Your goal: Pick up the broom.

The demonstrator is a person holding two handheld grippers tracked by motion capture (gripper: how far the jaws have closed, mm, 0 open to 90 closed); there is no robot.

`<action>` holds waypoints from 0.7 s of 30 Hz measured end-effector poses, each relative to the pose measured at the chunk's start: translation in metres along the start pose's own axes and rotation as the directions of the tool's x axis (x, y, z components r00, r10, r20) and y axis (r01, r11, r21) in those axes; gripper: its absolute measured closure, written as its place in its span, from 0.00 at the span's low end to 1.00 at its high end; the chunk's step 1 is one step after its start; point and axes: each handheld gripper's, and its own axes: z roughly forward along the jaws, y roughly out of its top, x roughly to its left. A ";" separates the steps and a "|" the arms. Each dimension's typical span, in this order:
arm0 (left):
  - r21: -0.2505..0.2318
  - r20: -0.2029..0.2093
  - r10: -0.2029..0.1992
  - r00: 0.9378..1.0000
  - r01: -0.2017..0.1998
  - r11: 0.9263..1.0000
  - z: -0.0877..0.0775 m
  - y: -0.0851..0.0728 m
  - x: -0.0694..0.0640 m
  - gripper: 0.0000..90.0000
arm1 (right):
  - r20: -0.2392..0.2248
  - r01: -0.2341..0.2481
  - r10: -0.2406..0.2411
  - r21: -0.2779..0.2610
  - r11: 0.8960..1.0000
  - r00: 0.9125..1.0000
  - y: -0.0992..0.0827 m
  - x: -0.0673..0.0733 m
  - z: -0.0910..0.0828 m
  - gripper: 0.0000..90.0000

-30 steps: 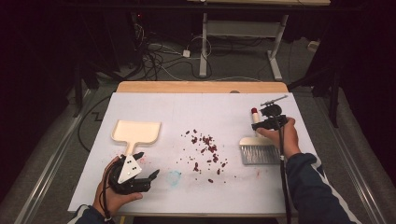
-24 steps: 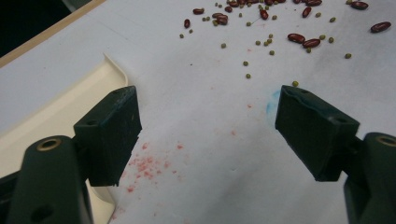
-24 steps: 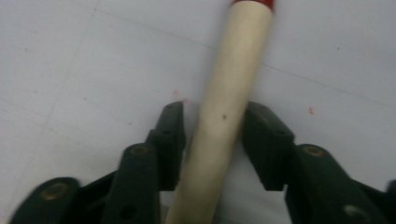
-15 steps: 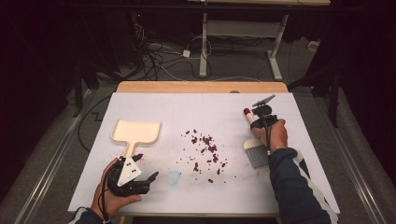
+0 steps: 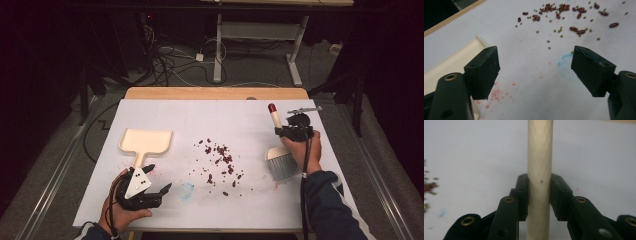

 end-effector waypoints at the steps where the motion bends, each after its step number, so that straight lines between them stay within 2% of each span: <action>1: 0.000 0.000 0.000 1.000 0.000 1.000 0.000 0.000 0.000 0.24 | -0.002 0.008 -0.008 -0.037 0.999 1.000 -0.002 0.000 -0.010 0.79; 2: -0.020 0.019 -0.010 1.000 0.010 1.000 0.000 0.007 -0.004 0.25 | -0.004 0.017 -0.017 -0.073 0.997 1.000 -0.005 0.000 -0.019 0.79; 3: -0.020 0.019 -0.010 1.000 0.010 1.000 0.000 0.007 -0.004 0.25 | -0.016 0.018 -0.019 -0.107 0.994 1.000 -0.008 0.000 -0.028 0.79; 4: -0.040 0.054 -0.017 0.998 0.019 0.999 0.002 0.016 -0.009 0.25 | -0.024 0.016 -0.019 -0.133 0.991 1.000 -0.011 0.000 -0.036 0.79; 5: -0.040 0.054 -0.017 0.998 0.019 0.999 0.002 0.016 -0.009 0.25 | -0.024 0.016 -0.019 -0.133 0.991 1.000 -0.011 0.000 -0.036 0.79; 6: -0.052 0.062 -0.004 0.998 0.007 0.999 0.004 0.022 -0.012 0.25 | -0.042 0.029 -0.038 -0.190 0.981 0.998 -0.016 0.002 -0.051 0.79; 7: -0.061 0.106 -0.001 0.994 0.008 0.998 0.008 0.033 -0.020 0.25 | -0.043 0.035 -0.046 -0.213 0.976 0.998 -0.019 0.004 -0.058 0.79; 8: -0.061 0.106 -0.001 0.994 0.008 0.998 0.008 0.033 -0.020 0.25 | -0.043 0.035 -0.046 -0.213 0.976 0.998 -0.019 0.004 -0.058 0.79; 9: -0.067 0.123 0.004 0.992 0.004 0.998 0.011 0.040 -0.026 0.25 | -0.058 0.042 -0.059 -0.265 0.963 0.997 -0.023 0.010 -0.071 0.79; 11: -0.079 0.154 0.014 0.988 -0.002 0.997 0.016 0.050 -0.034 0.25 | -0.059 0.048 -0.069 -0.303 0.952 0.996 -0.026 0.017 -0.080 0.79; 13: -0.100 0.201 0.022 0.979 -0.002 0.995 0.022 0.063 -0.043 0.25 | -0.063 0.059 -0.086 -0.344 0.937 0.994 -0.028 0.025 -0.088 0.79; 14: -0.109 0.226 0.024 0.974 0.001 0.994 0.025 0.069 -0.047 0.25 | -0.063 0.059 -0.086 -0.344 0.937 0.994 -0.028 0.025 -0.088 0.79; 15: -0.128 0.272 0.026 0.962 0.010 0.992 0.033 0.083 -0.056 0.26 | -0.065 0.066 -0.097 -0.373 0.926 0.993 -0.028 0.037 -0.093 0.79; 16: -0.128 0.272 0.026 0.962 0.010 0.992 0.033 0.083 -0.056 0.26 | -0.069 0.074 -0.108 -0.381 0.922 0.992 -0.029 0.042 -0.095 0.79; 17: -0.143 0.314 0.033 0.949 0.013 0.990 0.042 0.096 -0.067 0.26 | -0.072 0.085 -0.123 -0.391 0.916 0.990 -0.029 0.048 -0.097 0.79; 18: -0.143 0.314 0.033 0.949 0.013 0.990 0.042 0.096 -0.067 0.26 | -0.072 0.085 -0.123 -0.391 0.916 0.990 -0.029 0.048 -0.097 0.79; 19: -0.158 0.338 0.047 0.940 0.007 0.987 0.052 0.109 -0.079 0.26 | -0.070 0.108 -0.150 -0.413 0.904 0.986 -0.029 0.064 -0.100 0.79; 20: -0.165 0.351 0.052 0.935 0.007 0.986 0.057 0.115 -0.085 0.27 | -0.074 0.115 -0.160 -0.418 0.901 0.984 -0.029 0.069 -0.100 0.79; 21: -0.165 0.351 0.052 0.935 0.007 0.986 0.057 0.115 -0.085 0.27 | -0.080 0.123 -0.173 -0.426 0.896 0.982 -0.029 0.077 -0.101 0.79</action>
